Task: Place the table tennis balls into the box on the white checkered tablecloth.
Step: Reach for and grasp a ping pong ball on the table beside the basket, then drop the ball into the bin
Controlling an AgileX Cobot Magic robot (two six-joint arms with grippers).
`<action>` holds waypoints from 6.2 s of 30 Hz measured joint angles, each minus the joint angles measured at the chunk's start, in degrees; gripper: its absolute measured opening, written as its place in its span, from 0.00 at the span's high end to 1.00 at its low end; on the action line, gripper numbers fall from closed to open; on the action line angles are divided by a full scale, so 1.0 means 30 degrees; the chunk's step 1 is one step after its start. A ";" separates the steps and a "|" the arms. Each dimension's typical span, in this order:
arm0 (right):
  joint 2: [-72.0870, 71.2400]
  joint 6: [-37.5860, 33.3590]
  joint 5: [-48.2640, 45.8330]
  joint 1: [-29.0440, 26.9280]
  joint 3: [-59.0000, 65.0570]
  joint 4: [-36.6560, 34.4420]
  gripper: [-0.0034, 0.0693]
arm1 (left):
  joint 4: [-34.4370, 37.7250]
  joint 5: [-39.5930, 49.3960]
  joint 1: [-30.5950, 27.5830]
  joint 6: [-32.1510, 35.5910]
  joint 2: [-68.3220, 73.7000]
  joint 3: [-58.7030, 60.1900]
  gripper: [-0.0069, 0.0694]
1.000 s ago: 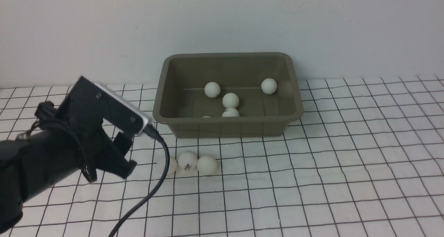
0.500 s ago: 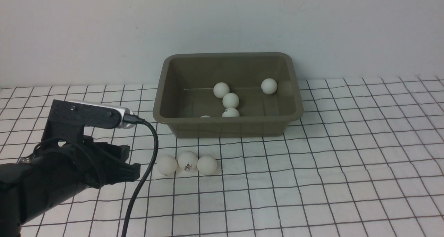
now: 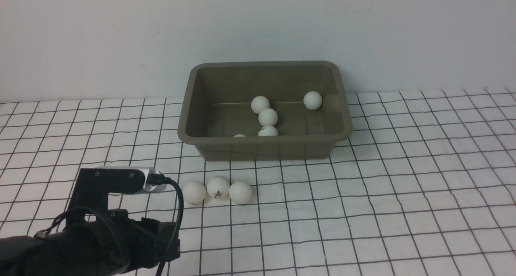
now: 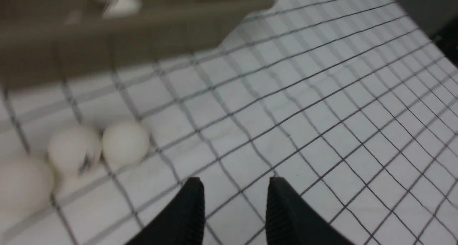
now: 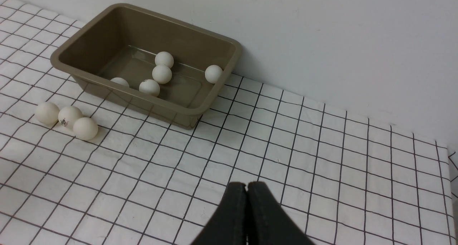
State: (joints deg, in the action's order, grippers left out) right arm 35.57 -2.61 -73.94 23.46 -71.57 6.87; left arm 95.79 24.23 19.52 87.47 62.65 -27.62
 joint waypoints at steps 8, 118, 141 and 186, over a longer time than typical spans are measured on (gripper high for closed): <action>0.0000 0.0000 0.0000 0.0000 0.0000 -0.0016 0.98 | -0.9515 0.5264 0.0000 0.1581 -0.1894 -0.2523 0.61; 0.0000 -0.1478 0.0000 0.0000 0.0015 -0.0495 0.98 | -2.9063 0.0285 0.0000 -0.3832 1.5196 -1.1612 0.41; 0.0000 -0.1478 0.0000 0.0000 0.0015 -0.0495 0.98 | -2.9063 -0.1219 0.0000 -0.3864 1.5496 -1.1628 0.44; 0.0000 -0.1129 0.0000 0.0000 0.0015 -0.0495 0.98 | -3.2336 -0.2148 0.0000 -1.7344 1.4986 -1.8211 0.44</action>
State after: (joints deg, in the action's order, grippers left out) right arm 35.57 -6.00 -73.94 23.46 -71.52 5.38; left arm -1.22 17.78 19.52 35.44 107.61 -82.25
